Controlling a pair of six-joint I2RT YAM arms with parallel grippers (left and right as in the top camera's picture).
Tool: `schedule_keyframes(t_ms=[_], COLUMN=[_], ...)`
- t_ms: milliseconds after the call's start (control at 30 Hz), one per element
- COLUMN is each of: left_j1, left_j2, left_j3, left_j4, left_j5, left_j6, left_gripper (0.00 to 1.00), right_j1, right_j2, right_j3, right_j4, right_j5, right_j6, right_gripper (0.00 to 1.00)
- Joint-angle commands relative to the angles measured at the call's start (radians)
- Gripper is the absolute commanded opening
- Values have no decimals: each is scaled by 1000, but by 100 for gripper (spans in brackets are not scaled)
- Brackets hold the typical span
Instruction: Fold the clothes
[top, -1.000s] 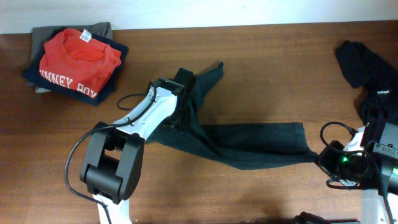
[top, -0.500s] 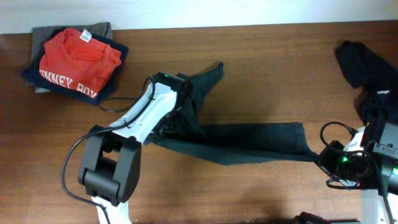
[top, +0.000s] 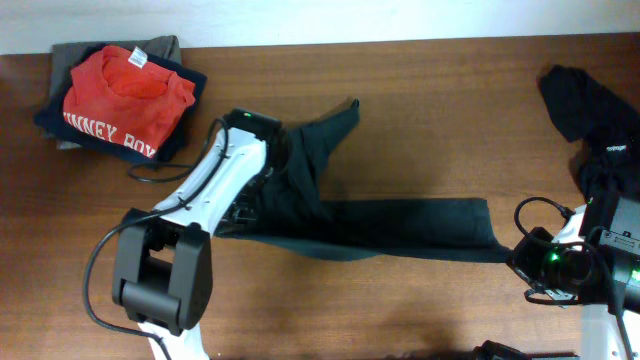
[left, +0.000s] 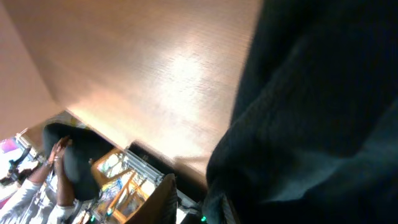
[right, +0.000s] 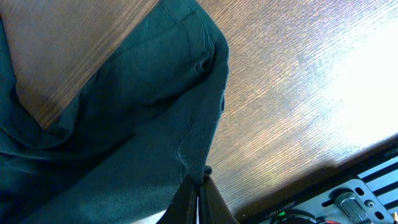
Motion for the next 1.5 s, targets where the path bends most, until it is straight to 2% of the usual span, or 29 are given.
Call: schedule_keyframes(t_ms=[0, 133, 200, 433, 700, 867, 1033, 1233, 1467], left_j1=[45, 70, 76, 135, 323, 406, 414, 388, 367], left_j2=[-23, -23, -23, -23, -23, -23, -23, -23, -23], left_j3=[13, 6, 6, 6, 6, 6, 6, 6, -23], left_j4=[-34, -34, -34, -30, -29, 33, 109, 213, 268], left_j5=[-17, 44, 42, -18, -16, 53, 172, 436, 452], left_j6=[5, 97, 101, 121, 120, 121, 131, 292, 290], left_gripper=[38, 51, 53, 72, 72, 73, 73, 73, 74], right_j1=[4, 4, 4, 4, 4, 4, 4, 4, 4], right_j2=[-8, -8, -9, -9, -8, -8, -8, -8, -8], right_j3=[21, 21, 21, 21, 21, 21, 21, 21, 21], right_j4=[0, 0, 0, 0, 2, 10, 9, 12, 10], right_j5=[31, 31, 31, 31, 31, 31, 31, 31, 35], right_j6=[-7, -7, -7, -8, -8, -7, -7, -8, -11], right_gripper=[4, 4, 4, 4, 4, 4, 4, 4, 4])
